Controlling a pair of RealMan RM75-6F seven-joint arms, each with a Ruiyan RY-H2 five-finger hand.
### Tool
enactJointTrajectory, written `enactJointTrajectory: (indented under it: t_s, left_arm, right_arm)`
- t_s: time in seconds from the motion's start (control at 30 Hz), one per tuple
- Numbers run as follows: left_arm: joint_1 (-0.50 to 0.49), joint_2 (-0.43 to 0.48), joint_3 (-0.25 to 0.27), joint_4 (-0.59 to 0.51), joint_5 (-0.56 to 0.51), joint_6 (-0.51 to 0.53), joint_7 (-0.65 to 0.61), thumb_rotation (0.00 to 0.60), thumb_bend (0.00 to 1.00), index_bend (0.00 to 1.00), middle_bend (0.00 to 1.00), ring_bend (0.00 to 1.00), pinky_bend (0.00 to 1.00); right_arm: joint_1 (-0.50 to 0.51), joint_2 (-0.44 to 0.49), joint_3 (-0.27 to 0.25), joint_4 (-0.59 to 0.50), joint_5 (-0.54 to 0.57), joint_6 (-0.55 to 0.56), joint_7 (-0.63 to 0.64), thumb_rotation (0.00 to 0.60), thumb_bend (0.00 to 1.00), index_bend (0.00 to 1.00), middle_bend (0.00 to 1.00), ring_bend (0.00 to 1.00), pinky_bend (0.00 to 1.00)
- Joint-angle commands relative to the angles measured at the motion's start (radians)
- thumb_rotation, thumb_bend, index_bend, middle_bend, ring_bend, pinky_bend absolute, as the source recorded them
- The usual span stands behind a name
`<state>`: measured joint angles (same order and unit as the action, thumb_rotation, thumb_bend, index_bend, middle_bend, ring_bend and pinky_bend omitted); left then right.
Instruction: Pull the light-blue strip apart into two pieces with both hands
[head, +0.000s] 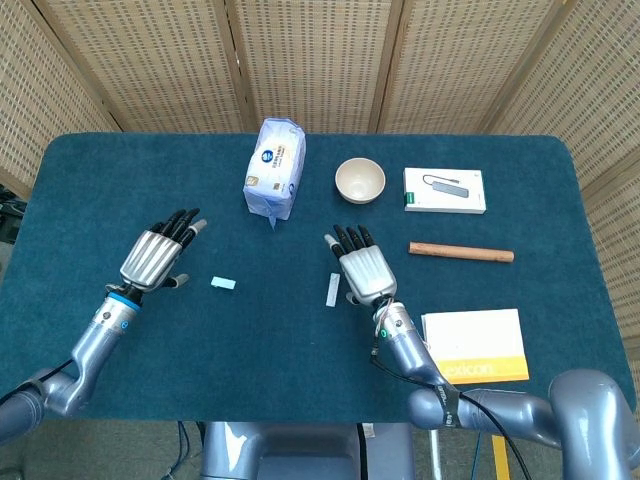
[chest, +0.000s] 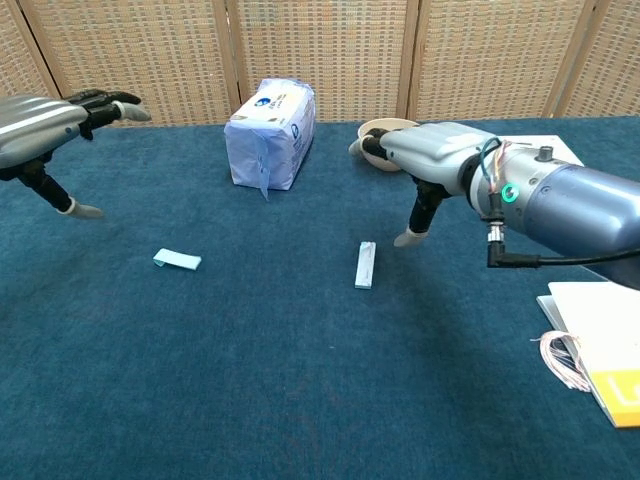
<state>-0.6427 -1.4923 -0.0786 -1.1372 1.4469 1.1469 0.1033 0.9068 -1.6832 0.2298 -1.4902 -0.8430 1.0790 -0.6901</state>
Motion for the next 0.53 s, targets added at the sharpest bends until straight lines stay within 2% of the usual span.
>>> enactJointTrajectory:
  t_s: [0.03,0.1,0.23,0.37,0.53]
  left_arm:
    - [0.059,0.079,-0.013,-0.117,-0.047,0.045,0.018,0.600,0.00,0.00,0.00,0.00,0.11]
    - [0.105,0.134,-0.015,-0.198,-0.077,0.080,0.015,0.600,0.00,0.00,0.00,0.00,0.06]
    - [0.208,0.225,-0.011,-0.302,-0.107,0.188,-0.020,0.600,0.00,0.00,0.00,0.00,0.04]
    - [0.324,0.302,0.003,-0.369,-0.126,0.288,-0.147,0.600,0.00,0.00,0.00,0.00,0.01]
    - [0.436,0.349,0.023,-0.409,-0.136,0.378,-0.262,0.600,0.00,0.00,0.00,0.00,0.00]
  right_arm:
    - [-0.065,0.070,-0.026,-0.081,-0.109,0.056,0.091,0.600,0.00,0.00,0.00,0.00,0.00]
    - [-0.115,0.127,-0.065,-0.114,-0.202,0.102,0.149,0.600,0.00,0.00,0.00,0.00,0.00]
    - [-0.212,0.235,-0.128,-0.119,-0.357,0.197,0.282,0.600,0.00,0.00,0.00,0.00,0.00]
    - [-0.295,0.335,-0.192,-0.033,-0.489,0.246,0.480,0.600,0.00,0.00,0.00,0.00,0.00]
    - [-0.393,0.354,-0.228,0.112,-0.582,0.367,0.637,0.600,0.00,0.00,0.00,0.00,0.00]
